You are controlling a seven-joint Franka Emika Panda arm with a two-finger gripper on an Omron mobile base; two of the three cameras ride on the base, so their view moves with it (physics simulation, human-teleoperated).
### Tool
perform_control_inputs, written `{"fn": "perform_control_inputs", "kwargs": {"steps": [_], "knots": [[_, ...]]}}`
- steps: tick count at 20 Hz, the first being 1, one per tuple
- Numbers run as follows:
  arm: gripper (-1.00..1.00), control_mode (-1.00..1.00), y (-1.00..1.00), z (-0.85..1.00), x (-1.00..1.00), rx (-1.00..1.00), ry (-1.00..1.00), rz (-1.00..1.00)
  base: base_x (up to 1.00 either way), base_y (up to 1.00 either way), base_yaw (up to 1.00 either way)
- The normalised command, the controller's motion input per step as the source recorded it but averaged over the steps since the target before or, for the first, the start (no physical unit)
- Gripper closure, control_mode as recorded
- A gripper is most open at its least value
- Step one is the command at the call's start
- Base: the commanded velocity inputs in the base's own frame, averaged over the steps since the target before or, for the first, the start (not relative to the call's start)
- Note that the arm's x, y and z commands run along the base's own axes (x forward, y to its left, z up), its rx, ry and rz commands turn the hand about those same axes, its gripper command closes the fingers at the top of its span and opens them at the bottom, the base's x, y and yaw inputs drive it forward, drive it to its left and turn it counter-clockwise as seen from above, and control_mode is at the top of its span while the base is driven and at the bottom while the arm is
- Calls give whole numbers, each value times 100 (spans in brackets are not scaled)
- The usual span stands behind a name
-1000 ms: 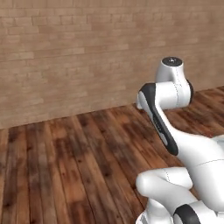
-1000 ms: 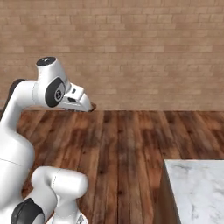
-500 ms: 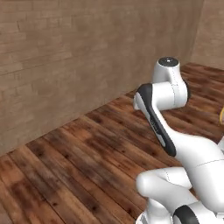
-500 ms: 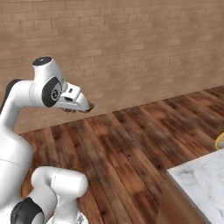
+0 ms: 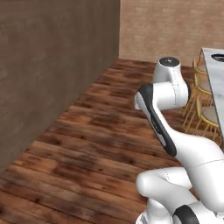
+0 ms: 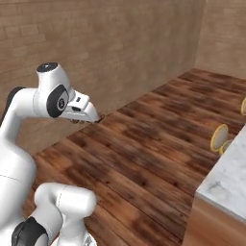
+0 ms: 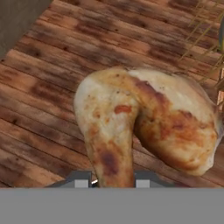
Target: Take the cheese, chicken drumstick, and lemon from the fridge and place them on the plate on the dining counter to create an appetizer plate.
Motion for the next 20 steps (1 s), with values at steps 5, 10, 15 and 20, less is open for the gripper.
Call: {"fn": "perform_control_inputs", "kwargs": {"steps": [5, 10, 15, 20], "knots": [[100, 100, 0, 0, 0, 0, 0, 0, 70, 75, -67], [100, 100, 0, 0, 0, 0, 0, 0, 84, 79, -63], [100, 100, 0, 0, 0, 0, 0, 0, 100, 74, -57], [100, 100, 0, 0, 0, 0, 0, 0, 100, 66, -52]]}}
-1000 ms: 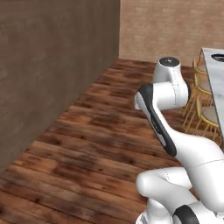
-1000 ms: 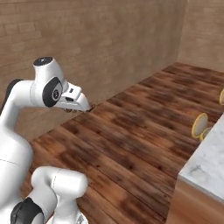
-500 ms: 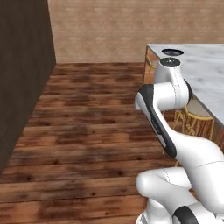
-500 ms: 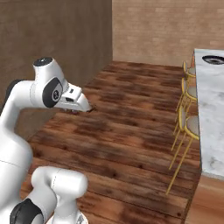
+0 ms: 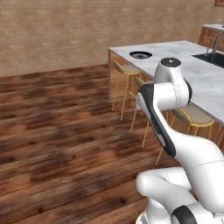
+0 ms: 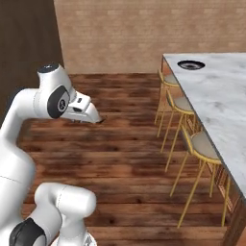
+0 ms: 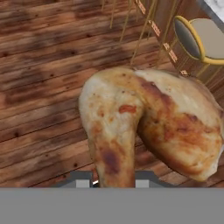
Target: Take the cheese, chicken drumstick, and lemon from the fridge and place them on the plate on the dining counter to create an appetizer plate.
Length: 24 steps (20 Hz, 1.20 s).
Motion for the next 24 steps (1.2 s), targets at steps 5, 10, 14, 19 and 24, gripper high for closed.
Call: {"fn": "perform_control_inputs", "kwargs": {"steps": [5, 10, 14, 19, 24], "knots": [[100, 100, 0, 0, 0, 0, 0, 0, 100, 58, -47], [100, 100, 0, 0, 0, 0, 0, 0, 100, 77, -45], [100, 100, 0, 0, 0, 0, 0, 0, 100, 93, -41], [100, 100, 0, 0, 0, 0, 0, 0, 97, 100, -37], [100, 100, 0, 0, 0, 0, 0, 0, 91, 100, -34]]}}
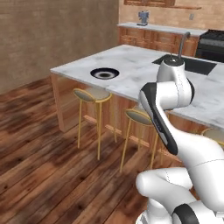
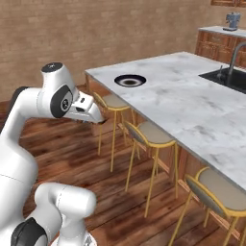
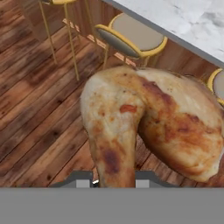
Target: Take the cheese, chicken drumstick, and lemon from the fridge and place them on the plate on the dining counter to create an appetizer plate.
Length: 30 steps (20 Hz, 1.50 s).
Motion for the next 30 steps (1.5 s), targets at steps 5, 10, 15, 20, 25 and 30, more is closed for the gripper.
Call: {"fn": "perform_control_inputs", "kwargs": {"steps": [5, 10, 15, 20, 25, 30], "knots": [[100, 100, 0, 0, 0, 0, 0, 0, 93, 100, -32], [100, 100, 0, 0, 0, 0, 0, 0, 85, 100, -28], [100, 100, 0, 0, 0, 0, 0, 0, 89, 100, -30], [100, 100, 0, 0, 0, 0, 0, 0, 100, 75, -35], [100, 100, 0, 0, 0, 0, 0, 0, 100, 56, -41], [100, 100, 0, 0, 0, 0, 0, 0, 100, 47, -44]]}}
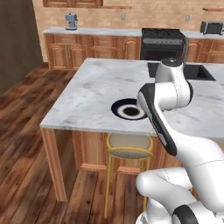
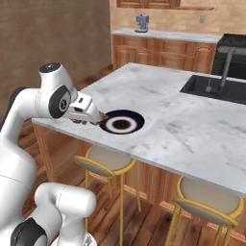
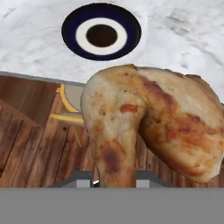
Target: Take the cheese, chicken drumstick, and lemon from the fridge and place them on the plate on the dining counter to create an appetizer plate.
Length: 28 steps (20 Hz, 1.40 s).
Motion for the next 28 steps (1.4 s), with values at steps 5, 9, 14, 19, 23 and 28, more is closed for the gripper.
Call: {"fn": "perform_control_inputs", "kwargs": {"steps": [5, 9, 14, 19, 23, 28], "knots": [[100, 100, 0, 0, 0, 0, 0, 0, 83, 41, -49], [100, -100, 24, -14, 58, -4, 5, -34, 0, 0, 0], [100, -100, -1, -57, 80, -2, 0, -9, 0, 0, 0], [100, -100, -5, -76, 70, 0, 0, 0, 0, 0, 0], [100, -100, 0, -65, 74, 0, 0, 0, 0, 0, 0], [100, -100, 0, -53, 82, 0, 0, 0, 0, 0, 0]]}}
